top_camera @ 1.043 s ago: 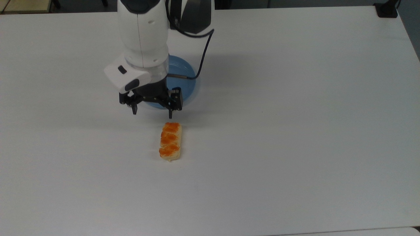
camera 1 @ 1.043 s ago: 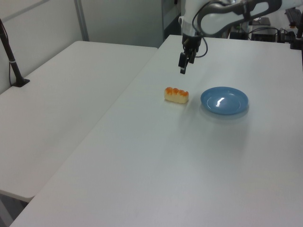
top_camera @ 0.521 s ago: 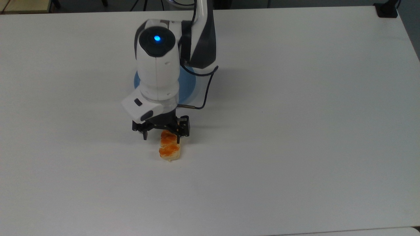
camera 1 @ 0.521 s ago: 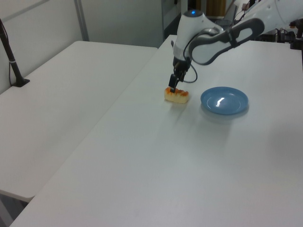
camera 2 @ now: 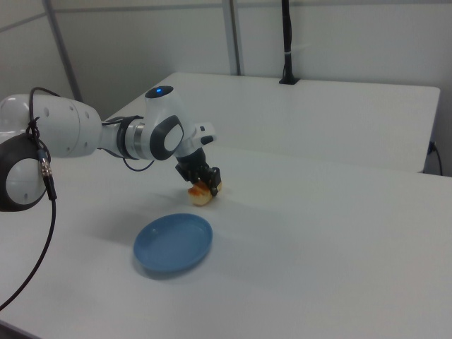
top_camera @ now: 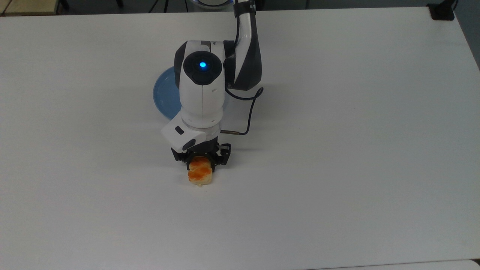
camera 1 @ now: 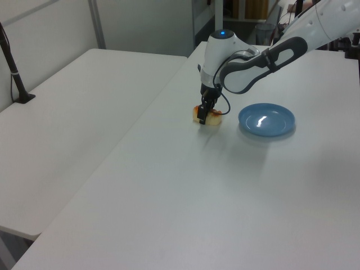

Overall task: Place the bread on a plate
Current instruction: 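Close the gripper on the bread roll and lift it, then carry the bread roll over the blue plate and lower it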

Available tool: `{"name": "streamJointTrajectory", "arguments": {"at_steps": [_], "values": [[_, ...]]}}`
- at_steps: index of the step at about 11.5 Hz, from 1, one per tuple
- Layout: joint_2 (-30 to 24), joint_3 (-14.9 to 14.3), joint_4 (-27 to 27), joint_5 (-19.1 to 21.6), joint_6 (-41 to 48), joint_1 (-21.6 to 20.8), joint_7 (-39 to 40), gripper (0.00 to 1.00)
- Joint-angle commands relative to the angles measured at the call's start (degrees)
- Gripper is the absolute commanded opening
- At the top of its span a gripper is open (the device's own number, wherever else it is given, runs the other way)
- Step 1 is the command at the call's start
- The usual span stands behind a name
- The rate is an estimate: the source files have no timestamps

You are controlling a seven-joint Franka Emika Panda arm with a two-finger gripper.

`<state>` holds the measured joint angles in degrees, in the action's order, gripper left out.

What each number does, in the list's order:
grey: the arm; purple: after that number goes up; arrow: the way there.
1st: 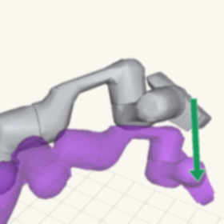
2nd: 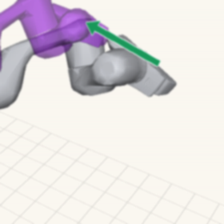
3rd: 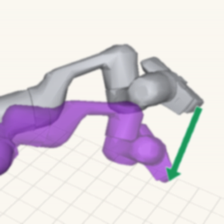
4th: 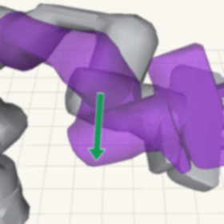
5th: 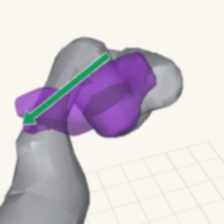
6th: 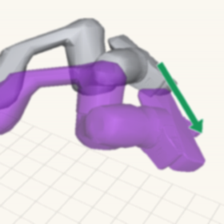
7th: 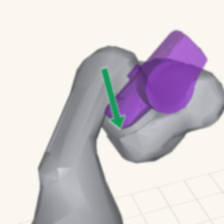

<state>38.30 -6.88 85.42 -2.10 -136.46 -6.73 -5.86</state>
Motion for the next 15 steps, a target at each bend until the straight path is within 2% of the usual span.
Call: {"name": "streamJointTrajectory", "arguments": {"at_steps": [1, 4, 7, 12, 13, 15], "values": [[-5.75, -0.85, 1.93, 1.31, 1.80, 1.36, 5.15, 0.23], [-15.42, -0.85, 6.49, 1.31, 15.13, 1.37, 10.32, 0.25], [-24.04, -0.68, 18.34, 1.14, 18.51, 1.37, 12.72, 0.30], [-26.34, -0.59, 27.33, 0.44, 18.51, 1.37, 14.30, 0.36], [-26.26, -0.59, 27.95, 0.00, 18.51, 1.37, 14.30, 0.44], [-25.30, -0.59, 27.78, 0.00, 18.43, 1.46, 13.95, 1.00]]}}
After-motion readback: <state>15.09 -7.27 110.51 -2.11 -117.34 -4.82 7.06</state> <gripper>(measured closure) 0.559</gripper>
